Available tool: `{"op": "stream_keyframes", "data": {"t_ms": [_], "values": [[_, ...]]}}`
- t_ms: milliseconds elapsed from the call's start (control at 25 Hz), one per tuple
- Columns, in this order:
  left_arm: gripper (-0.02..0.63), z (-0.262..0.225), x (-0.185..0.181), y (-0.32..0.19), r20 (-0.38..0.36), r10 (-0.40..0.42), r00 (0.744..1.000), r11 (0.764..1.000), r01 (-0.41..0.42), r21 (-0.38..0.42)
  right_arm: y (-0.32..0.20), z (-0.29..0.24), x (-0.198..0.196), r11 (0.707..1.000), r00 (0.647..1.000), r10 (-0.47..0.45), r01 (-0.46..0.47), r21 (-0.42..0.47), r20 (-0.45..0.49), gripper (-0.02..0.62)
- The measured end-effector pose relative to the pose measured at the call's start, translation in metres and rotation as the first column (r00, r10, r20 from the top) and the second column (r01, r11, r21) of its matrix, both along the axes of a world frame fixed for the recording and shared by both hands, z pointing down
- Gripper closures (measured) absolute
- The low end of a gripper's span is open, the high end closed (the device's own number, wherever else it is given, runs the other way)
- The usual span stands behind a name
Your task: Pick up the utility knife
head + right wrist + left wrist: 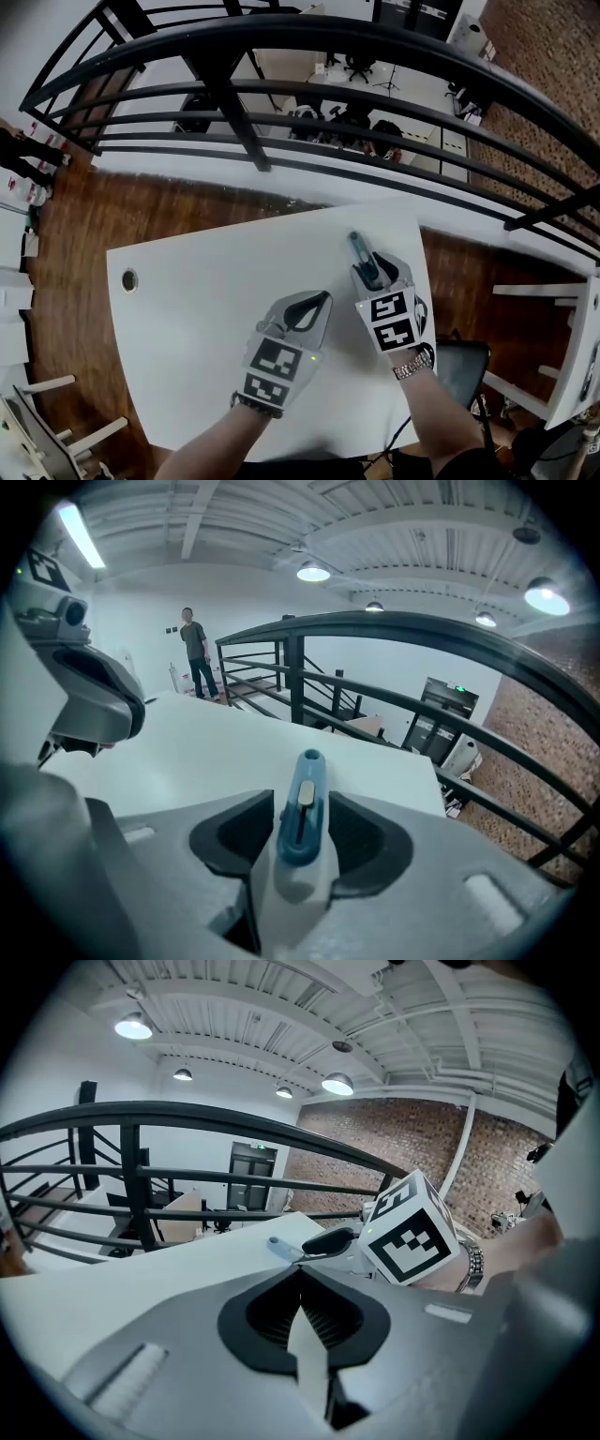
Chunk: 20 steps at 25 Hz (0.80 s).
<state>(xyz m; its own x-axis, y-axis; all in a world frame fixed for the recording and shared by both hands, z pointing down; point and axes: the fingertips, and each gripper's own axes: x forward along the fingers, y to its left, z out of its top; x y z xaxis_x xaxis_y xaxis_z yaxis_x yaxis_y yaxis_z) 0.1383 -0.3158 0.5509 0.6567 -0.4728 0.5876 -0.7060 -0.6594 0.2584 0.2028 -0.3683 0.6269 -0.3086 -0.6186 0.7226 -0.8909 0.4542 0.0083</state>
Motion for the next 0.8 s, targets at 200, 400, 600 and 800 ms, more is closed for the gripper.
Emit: {"op": "stream_keyframes", "data": {"t_ms": [200, 400, 600, 800], "values": [[0.589, 0.002, -0.001, -0.002, 0.001, -0.002, 1.000, 1.000, 0.002, -0.004, 0.000, 0.003, 0.000, 1.000, 1.000, 0.005, -0.005, -0.015, 0.009, 0.426], [0.589, -0.002, 0.000, -0.002, 0.001, -0.002, 1.000, 1.000, 0.002, -0.002, 0.002, 0.000, -0.002, 1.000, 1.000, 0.012, -0.012, -0.025, 0.015, 0.457], [0.589, -0.006, -0.003, 0.001, 0.003, -0.010, 1.000, 1.000, 0.009, 0.007, 0.005, -0.008, -0.006, 1.000, 0.999, 0.016, -0.016, -0.002, 0.034, 0.462], [0.589, -0.017, -0.013, 0.005, 0.001, -0.027, 1.000, 0.999, 0.026, 0.028, 0.010, -0.022, -0.017, 1.000, 0.999, 0.003, -0.004, 0.023, 0.040, 0.463]]}}
